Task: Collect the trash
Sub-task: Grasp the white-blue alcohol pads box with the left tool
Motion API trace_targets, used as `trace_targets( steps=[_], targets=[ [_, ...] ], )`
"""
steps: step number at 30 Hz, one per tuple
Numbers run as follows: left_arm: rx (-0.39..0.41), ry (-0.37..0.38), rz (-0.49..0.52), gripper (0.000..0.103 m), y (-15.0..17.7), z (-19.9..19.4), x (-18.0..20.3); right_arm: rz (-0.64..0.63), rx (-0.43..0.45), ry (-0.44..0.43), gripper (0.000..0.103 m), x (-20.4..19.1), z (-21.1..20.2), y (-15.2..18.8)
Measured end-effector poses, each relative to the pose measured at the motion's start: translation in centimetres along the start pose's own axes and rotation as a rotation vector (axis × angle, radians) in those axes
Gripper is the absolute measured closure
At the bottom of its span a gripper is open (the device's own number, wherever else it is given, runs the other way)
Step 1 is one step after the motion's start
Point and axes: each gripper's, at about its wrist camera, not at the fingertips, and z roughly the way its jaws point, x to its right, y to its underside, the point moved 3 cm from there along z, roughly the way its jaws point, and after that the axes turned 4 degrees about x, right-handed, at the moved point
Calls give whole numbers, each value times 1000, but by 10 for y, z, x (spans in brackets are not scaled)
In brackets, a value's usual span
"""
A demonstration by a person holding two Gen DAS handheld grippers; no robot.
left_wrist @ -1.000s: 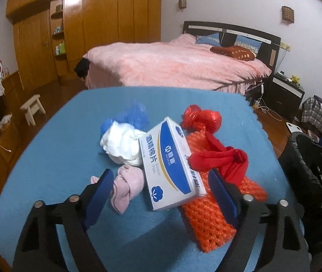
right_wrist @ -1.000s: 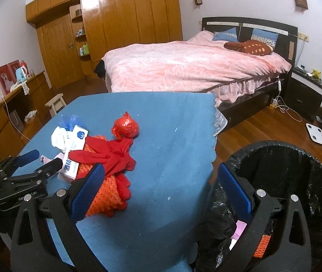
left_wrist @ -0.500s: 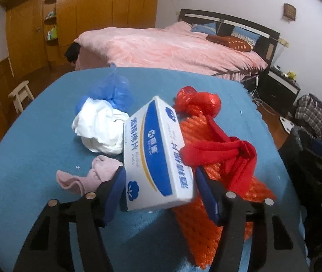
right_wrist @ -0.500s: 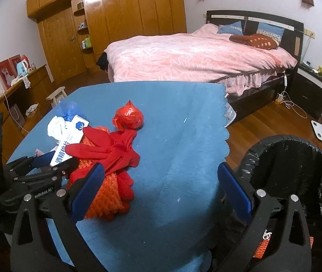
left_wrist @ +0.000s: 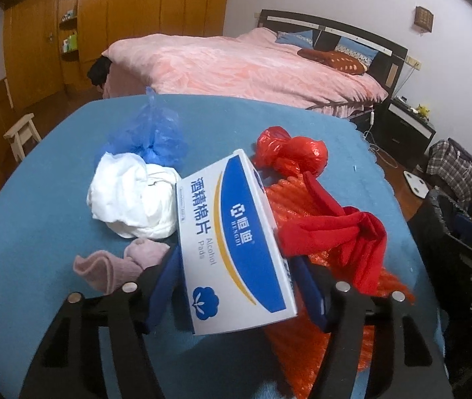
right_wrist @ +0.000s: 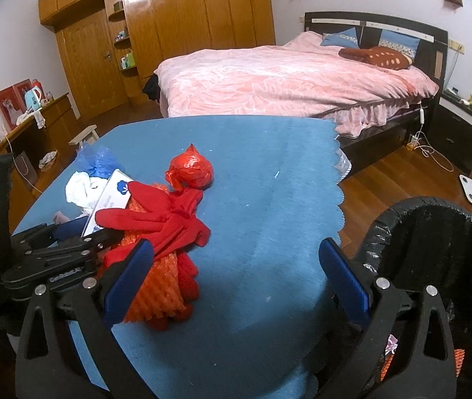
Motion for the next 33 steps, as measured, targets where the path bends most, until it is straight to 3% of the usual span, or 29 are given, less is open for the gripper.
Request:
trace_targets(
  steps=[13,18,24,33],
  targets=[
    [-13,23,-26,34,4,-2,-6,-8,0,-3,6,-4,0,-1],
    [-9,43,-36,39,3,-3,-6,-9,4,-8,6,-6,0,-3],
    [50,8,17,40,1,-24,-6,-20,4,-29,6,-14,9,-9],
    [71,-39,39,41,-2,-37,-20,-43,-31,-55,10,-33,44,-12]
  ],
)
